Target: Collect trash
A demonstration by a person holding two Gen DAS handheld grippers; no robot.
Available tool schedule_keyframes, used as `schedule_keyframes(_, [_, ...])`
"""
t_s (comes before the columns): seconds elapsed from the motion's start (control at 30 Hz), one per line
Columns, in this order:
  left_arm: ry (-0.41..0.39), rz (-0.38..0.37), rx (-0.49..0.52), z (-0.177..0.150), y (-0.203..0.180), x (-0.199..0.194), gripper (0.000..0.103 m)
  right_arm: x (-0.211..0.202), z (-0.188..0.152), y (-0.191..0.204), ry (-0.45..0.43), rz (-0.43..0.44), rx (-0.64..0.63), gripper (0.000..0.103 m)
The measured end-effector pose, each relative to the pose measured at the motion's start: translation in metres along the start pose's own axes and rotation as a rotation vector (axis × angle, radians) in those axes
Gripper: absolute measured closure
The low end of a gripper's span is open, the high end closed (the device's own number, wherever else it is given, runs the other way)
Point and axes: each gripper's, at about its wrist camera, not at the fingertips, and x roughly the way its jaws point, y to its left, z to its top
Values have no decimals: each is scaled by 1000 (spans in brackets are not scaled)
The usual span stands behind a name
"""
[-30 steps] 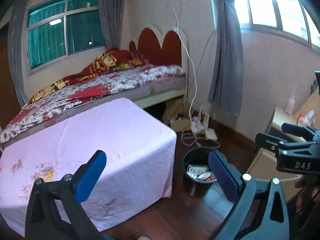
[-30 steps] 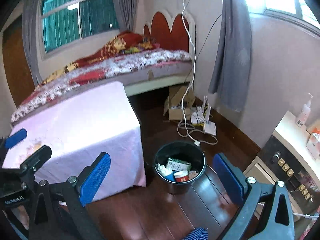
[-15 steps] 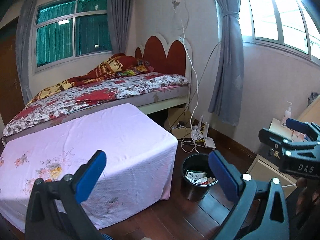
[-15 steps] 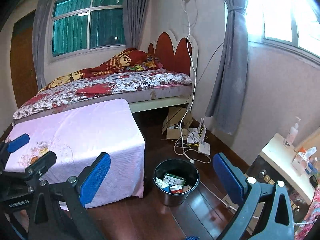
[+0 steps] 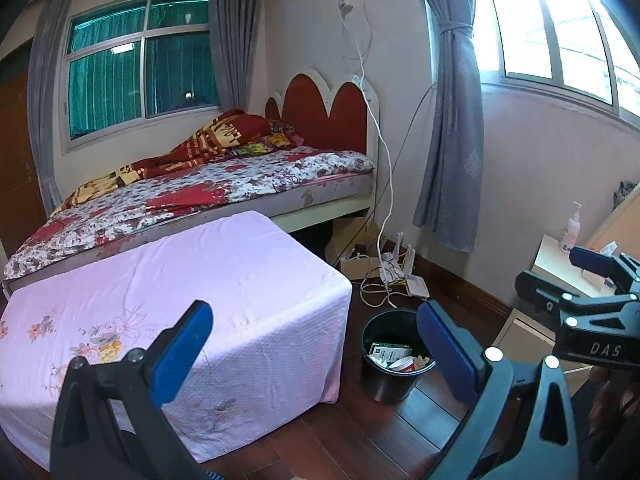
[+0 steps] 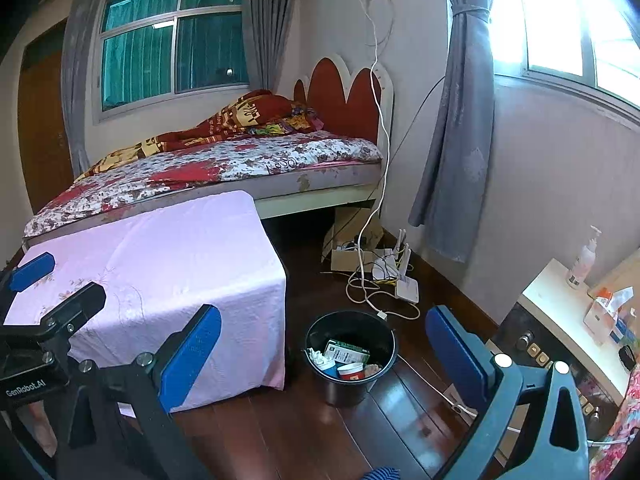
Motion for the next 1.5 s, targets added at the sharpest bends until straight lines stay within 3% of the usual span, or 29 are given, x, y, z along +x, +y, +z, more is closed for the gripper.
schedule_keyframes(1.5, [16, -9, 8, -1, -1, 3, 1, 3, -4, -6, 22, -18, 11, 0])
